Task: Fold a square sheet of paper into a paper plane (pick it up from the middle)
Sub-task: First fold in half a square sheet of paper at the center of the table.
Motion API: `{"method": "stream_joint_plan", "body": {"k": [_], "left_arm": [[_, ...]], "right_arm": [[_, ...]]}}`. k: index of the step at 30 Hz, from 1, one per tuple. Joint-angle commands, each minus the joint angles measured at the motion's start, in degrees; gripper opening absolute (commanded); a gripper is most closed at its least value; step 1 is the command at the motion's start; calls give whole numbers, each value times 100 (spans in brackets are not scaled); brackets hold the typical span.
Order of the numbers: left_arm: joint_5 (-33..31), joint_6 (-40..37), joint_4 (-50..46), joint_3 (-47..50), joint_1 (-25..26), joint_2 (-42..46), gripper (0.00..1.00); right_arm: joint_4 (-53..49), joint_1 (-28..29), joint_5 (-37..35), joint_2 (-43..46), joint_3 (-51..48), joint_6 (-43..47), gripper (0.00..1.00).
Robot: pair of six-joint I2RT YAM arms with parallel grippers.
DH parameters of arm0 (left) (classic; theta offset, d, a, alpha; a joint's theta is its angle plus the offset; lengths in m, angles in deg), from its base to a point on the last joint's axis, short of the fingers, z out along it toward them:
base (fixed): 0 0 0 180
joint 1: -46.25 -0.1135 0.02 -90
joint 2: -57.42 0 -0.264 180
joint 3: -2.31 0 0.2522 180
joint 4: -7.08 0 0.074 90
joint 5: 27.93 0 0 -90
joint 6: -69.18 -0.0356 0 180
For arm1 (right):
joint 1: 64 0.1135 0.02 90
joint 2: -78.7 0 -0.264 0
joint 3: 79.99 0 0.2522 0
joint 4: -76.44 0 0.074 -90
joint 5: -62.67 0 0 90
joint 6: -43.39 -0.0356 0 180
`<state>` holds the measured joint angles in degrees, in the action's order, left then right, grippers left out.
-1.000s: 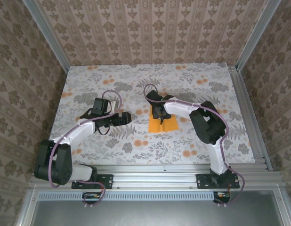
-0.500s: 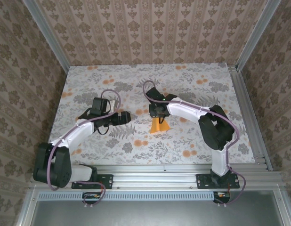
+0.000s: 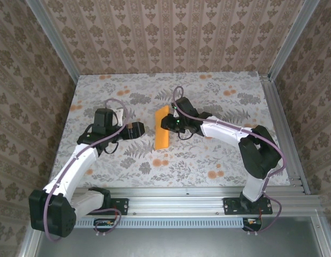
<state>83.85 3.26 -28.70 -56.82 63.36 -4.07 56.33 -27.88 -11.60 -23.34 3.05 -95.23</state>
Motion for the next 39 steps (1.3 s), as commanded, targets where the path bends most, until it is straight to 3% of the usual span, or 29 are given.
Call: {"method": "stream_joint_plan", "body": {"k": [1,13,21,28,39], "left_arm": [[201,218,-9,1,2,21,100],[344,803,958,282,366,-600,93],[240,1103,1489,264,773,-1193,89],[56,1278,1739,106,1296,-1718,84],[-239,1537,2050,72,1723,-2254,76]], "right_arm": [[499,-139,485,48,-340,-253,27],[1256,-541,844,-303,-1466,-269,29],[1224,-654,839,-423,-1591,-126,31],[1334,-685,754,-478,-1654,-281,35],[1542,-729,598,-441,-1801,-722,36]]}}
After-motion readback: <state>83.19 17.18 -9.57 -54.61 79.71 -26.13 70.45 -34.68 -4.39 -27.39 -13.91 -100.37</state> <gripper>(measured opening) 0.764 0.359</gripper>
